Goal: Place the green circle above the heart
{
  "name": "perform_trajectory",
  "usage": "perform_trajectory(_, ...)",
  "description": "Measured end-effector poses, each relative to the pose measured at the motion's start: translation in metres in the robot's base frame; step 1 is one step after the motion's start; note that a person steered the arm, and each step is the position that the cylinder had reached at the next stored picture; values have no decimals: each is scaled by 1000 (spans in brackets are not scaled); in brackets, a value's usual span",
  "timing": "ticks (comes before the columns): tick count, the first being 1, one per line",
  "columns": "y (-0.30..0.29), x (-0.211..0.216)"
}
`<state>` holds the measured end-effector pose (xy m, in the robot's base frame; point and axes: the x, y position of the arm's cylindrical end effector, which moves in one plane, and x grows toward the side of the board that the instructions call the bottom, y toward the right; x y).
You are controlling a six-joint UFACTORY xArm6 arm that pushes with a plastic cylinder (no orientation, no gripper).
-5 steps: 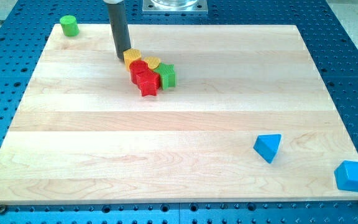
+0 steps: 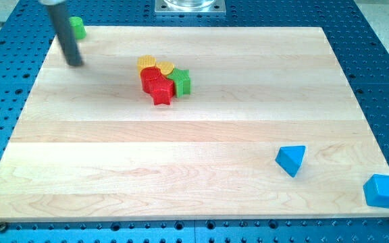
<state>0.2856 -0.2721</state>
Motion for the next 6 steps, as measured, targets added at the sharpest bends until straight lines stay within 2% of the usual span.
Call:
perform_trajectory(1, -33, -46)
perform_trajectory(3, -33, -93)
perform_trajectory(4, 24, -86)
perform_trajectory(5, 122, -62)
perform_trajectory(6, 148, -47)
